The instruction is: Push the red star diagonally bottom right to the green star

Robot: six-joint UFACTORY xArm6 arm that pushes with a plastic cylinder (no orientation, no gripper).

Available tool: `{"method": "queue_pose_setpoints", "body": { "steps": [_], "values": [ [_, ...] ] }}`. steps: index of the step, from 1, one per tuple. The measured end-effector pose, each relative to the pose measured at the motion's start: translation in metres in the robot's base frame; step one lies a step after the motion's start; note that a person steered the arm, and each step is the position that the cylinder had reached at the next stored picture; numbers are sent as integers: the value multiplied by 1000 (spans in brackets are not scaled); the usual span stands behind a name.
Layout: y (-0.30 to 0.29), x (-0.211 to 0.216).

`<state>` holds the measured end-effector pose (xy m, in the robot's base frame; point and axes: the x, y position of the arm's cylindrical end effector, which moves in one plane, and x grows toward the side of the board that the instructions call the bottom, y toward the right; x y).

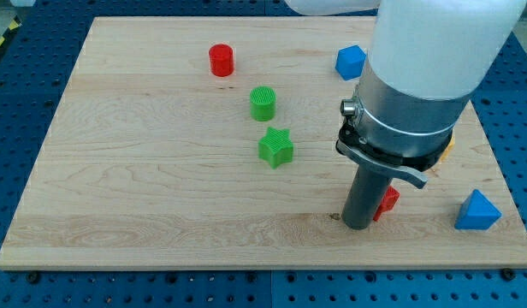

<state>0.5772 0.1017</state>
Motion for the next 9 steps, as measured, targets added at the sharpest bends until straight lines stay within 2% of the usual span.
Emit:
{"method": "queue_pose_setpoints", "body": {
  "steps": [1,3,4,5,7,9],
  "values": [
    [0,23],
    [34,32],
    [47,29],
    [47,9],
    [30,4],
    [29,-20]
  ]
}}
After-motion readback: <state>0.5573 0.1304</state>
